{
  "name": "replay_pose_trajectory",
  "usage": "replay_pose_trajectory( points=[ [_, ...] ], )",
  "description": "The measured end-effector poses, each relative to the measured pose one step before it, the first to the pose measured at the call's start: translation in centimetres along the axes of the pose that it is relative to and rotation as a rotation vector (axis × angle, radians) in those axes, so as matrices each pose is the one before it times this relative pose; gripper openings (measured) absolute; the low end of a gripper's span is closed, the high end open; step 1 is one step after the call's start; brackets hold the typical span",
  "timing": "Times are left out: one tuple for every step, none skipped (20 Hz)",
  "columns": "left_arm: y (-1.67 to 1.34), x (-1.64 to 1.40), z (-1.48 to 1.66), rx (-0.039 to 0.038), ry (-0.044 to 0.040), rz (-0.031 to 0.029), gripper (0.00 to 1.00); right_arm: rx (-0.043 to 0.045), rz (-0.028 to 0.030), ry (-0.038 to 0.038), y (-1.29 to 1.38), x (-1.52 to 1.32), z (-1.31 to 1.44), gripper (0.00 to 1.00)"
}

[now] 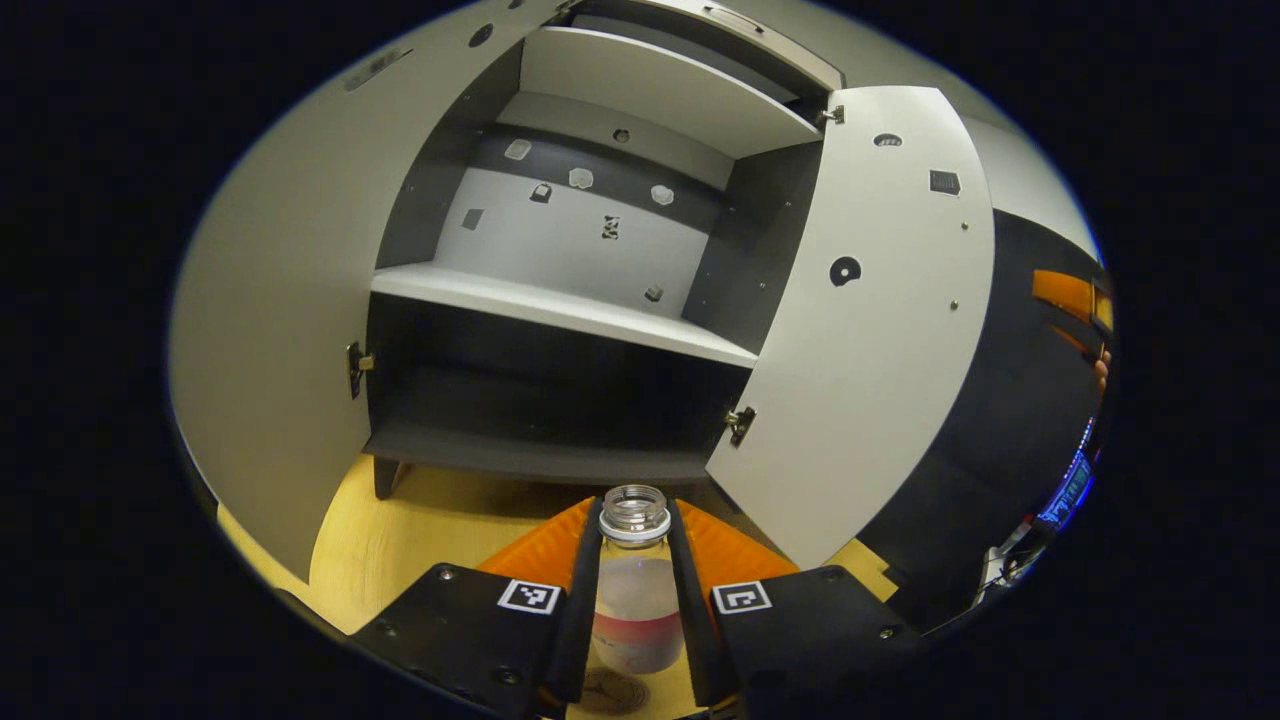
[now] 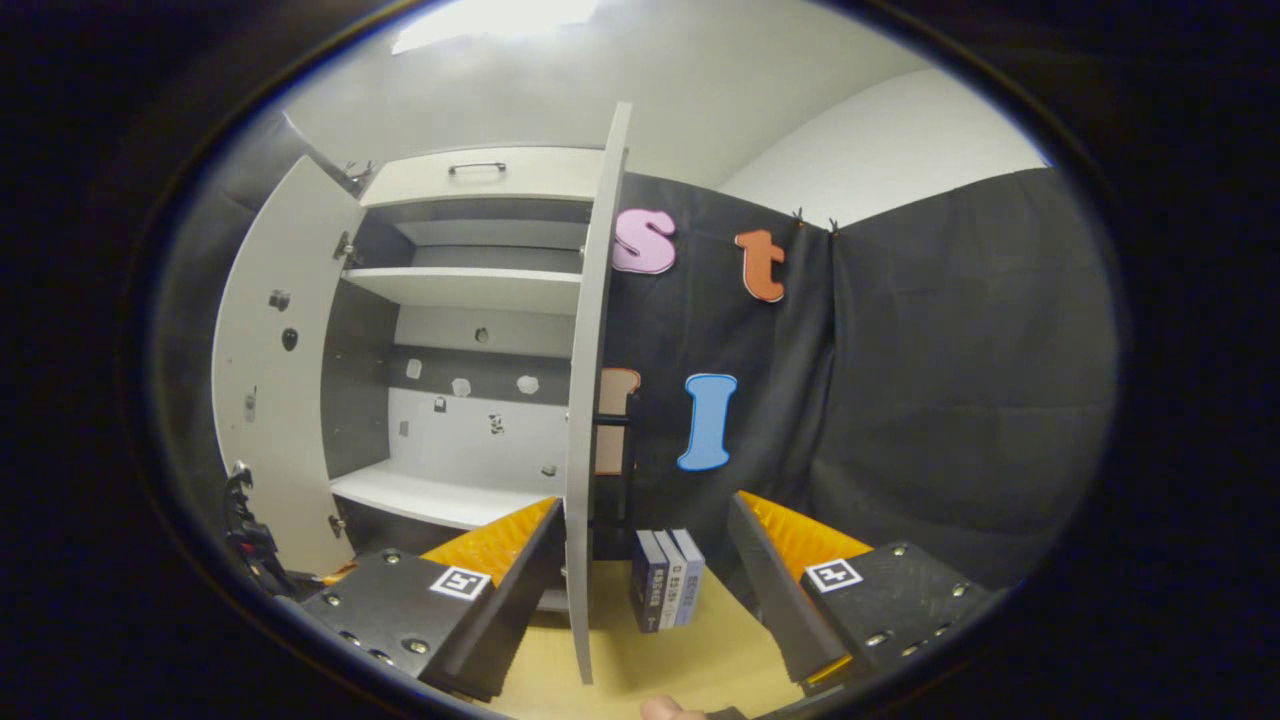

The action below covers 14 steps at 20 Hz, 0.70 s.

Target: Grasp the bottle in the cabinet with the left hand and place it on the coaster, then close the right door with the right hand and the left door with the left hand.

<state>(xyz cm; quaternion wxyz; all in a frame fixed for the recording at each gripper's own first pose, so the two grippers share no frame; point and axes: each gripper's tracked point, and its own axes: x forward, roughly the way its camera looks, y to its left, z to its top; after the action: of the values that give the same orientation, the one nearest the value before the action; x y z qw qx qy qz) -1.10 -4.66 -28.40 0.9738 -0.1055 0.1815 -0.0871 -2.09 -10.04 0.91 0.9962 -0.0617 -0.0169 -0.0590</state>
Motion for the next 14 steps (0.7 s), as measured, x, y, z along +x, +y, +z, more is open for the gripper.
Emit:
replay_pose_trajectory(
  points=[
    [0.336,-0.204,-0.877,0.01297,0.00271,0.01064,0.42,-0.00445,0.00328,0.00053,0.027,-0.069,0.043,0.99],
    [0.287,-0.198,-0.87,0.01017,0.00066,0.01141,0.42,-0.00505,0.00253,0.00212,-0.007,-0.091,-0.19,0.99],
    [0.154,-0.129,-0.79,0.01247,0.00087,0.00898,0.43,-0.00661,-0.00102,0.00463,-0.169,-0.174,-0.186,0.99],
    [-0.025,-0.066,-0.64,0.00986,-0.00405,0.0049,0.47,-0.00623,-0.00195,0.00514,-0.113,-0.141,-0.222,0.99],
    [-0.021,-0.063,-0.688,0.00901,0.00177,0.00484,0.44,-0.00494,-0.00247,0.00507,-0.114,-0.195,-0.201,0.99],
    [-0.092,-0.009,-0.891,0.00101,0.01138,-0.00263,0.44,-0.00403,-0.00309,0.00415,-0.171,-0.165,-0.105,0.99],
    [-0.143,0.092,-0.875,-0.00284,0.02057,-0.00122,0.43,-0.00319,-0.00431,0.00276,-0.139,-0.125,-0.06,0.99],
    [-0.108,-0.232,-0.673,-0.00462,0.02153,-0.00179,0.43,-0.00065,-0.0026,0.00278,-0.095,-0.104,-0.056,0.98],
    [-0.125,-0.106,0.015,-0.00141,-0.01586,-0.00172,0.43,0.00207,-0.00148,0.00141,-0.081,-0.074,0.012,0.99],
    [-0.164,-0.043,0.041,-0.00154,-0.01678,-0.00534,0.43,0.0037,-0.00097,-0.00165,-0.091,0.053,0.134,0.98],
    [-0.047,0.162,-0.031,-0.00459,0.00388,-0.00217,0.42,0.00441,-0.00196,-0.00336,-0.084,-0.07,0.205,0.99],
    [-0.111,0.213,-0.573,-0.00724,0.01376,-0.00556,0.42,0.00442,-0.0018,-0.00193,-0.121,-0.005,0.013,0.98],
    [-0.106,-0.042,0.115,0.00318,-0.00182,-0.00138,0.43,0.00409,-0.00024,0.00143,-0.041,0.003,-0.069,0.98],
    [-0.121,-0.03,0.014,0.00763,0.00461,-0.00431,0.43,0.00396,-0.0007,0.00512,-0.028,0.015,-0.141,0.98]
  ],
)
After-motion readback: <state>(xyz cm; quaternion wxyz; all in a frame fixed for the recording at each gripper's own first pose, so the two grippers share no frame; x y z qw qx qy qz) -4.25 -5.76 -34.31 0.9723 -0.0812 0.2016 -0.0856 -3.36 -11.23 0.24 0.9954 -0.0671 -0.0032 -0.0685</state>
